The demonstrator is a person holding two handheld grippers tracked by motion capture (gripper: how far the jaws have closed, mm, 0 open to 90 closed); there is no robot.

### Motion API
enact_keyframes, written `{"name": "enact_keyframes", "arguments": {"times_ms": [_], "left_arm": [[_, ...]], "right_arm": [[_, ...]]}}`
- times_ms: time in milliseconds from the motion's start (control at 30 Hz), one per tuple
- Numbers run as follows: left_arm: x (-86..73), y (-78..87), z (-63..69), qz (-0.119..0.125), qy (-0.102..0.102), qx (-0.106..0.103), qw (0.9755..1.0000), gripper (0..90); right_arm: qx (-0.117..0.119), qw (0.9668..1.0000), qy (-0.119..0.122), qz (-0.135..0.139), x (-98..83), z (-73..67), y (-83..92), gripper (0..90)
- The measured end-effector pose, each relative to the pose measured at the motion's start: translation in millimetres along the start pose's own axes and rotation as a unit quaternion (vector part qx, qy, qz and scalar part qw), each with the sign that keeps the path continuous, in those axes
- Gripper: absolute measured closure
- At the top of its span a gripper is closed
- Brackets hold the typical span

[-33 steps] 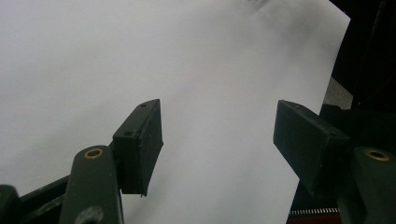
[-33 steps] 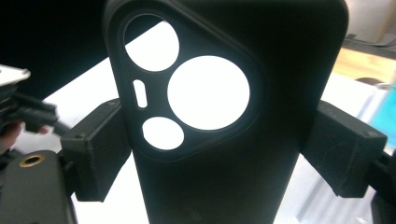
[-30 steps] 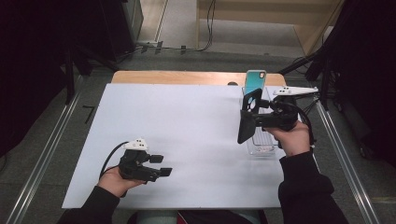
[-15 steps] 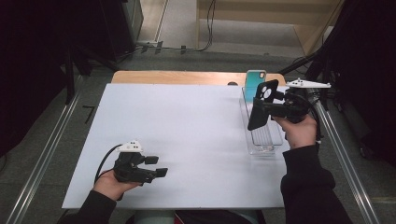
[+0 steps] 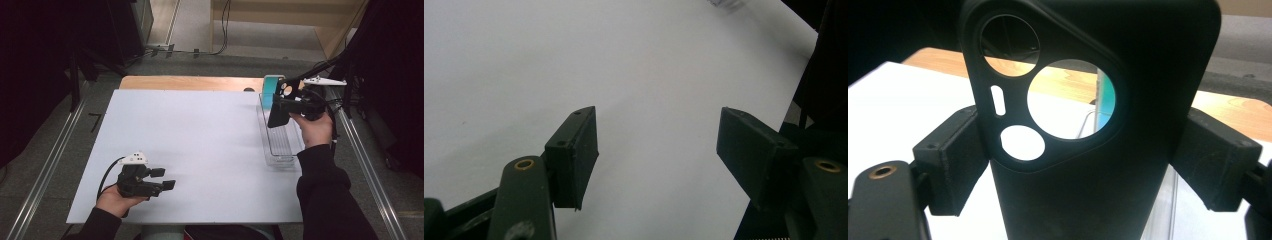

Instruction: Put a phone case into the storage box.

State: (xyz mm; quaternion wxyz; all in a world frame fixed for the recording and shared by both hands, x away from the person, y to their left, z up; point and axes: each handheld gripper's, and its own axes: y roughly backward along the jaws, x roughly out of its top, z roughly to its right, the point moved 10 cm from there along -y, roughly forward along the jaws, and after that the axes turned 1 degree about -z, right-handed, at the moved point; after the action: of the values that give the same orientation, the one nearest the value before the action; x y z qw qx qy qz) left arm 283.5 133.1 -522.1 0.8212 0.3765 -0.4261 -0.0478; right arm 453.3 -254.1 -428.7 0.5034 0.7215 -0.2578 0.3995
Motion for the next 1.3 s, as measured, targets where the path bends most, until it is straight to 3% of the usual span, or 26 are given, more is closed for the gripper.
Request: {"name": "enact_keyframes", "arguments": {"times_ms": [367,767,933,1300], "left_arm": [[2.1,1.0,-0.4,0.009,0.006,0.002,0.9999,33.0],[2.1,1.2,0.1,0.012,0.003,0.002,0.9999,33.1],[4.7,0.3,0.9,0.014,0.005,-0.003,0.9999,33.1],[8.7,-3.2,2.5,0.014,0.0,-0.011,0.9998,33.1]], "right_arm": [[-0.032,0.9992,-0.024,-0.003,1.4,25.6,-29.8,12.4],[-0.074,0.9967,-0.03,-0.018,-11.3,36.6,-74.5,12.1],[-0.088,0.9948,-0.049,-0.013,-11.8,42.0,-89.7,12.0],[-0.125,0.9919,-0.02,-0.012,-2.5,48.0,-111.6,11.2]]}}
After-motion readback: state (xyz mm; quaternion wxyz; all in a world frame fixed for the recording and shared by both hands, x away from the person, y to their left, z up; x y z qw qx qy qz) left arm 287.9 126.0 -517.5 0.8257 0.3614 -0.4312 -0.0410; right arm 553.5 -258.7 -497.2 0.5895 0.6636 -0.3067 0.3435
